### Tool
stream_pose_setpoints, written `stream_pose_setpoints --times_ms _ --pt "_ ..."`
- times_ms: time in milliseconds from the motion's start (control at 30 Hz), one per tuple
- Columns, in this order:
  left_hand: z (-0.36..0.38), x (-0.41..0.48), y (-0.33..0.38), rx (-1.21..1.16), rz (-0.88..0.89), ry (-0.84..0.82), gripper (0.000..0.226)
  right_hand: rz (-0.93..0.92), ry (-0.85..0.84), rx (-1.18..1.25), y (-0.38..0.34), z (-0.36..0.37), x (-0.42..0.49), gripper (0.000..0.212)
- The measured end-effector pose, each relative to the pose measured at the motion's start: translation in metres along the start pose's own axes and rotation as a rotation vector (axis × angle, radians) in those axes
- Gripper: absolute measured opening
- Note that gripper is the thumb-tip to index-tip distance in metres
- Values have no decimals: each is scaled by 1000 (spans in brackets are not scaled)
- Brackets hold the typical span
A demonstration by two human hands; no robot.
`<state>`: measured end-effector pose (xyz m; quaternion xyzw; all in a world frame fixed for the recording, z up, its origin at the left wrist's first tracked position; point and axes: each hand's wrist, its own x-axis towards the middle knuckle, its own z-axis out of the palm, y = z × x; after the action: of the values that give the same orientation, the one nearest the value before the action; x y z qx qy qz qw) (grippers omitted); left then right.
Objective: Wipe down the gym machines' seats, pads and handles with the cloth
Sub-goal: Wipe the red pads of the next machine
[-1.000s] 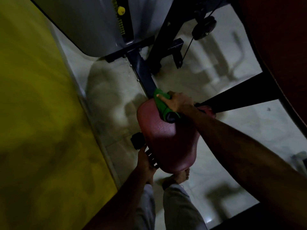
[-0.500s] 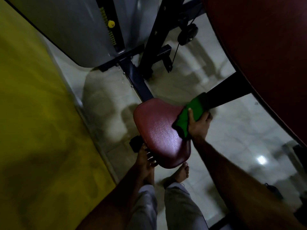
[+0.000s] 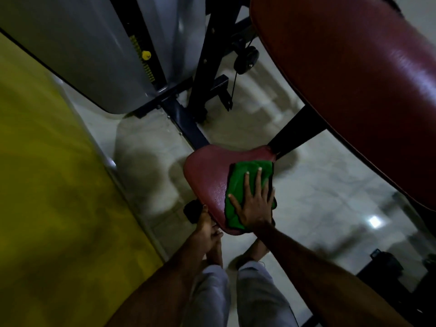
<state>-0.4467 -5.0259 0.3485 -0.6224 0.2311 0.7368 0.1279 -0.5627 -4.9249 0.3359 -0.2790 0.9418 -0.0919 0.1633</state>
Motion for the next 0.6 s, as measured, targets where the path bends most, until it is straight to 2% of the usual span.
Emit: stream_pose_setpoints --times_ms 100,200,300,433,500,567,600 --pt "0 2 -5 -59 1 5 74 -117 -41 -84 -18 -1 7 95" --pt "2 -6 -12 -77 8 8 56 -308 -73 -133 -21 11 -18 82" --pt "1 -22 -14 -95 2 0 53 -322 -98 -72 4 10 -46 72" --pt "3 -37 -11 0 36 49 46 -172 -69 142 24 5 -73 79" --pt "11 -50 -10 23 50 43 45 -66 -133 177 23 -4 -79 79" --pt "19 -59 -14 -14 53 37 51 52 -204 190 9 -31 -78 67" --pt "22 -63 -17 -7 79 52 61 133 -238 224 2 -48 -77 58"
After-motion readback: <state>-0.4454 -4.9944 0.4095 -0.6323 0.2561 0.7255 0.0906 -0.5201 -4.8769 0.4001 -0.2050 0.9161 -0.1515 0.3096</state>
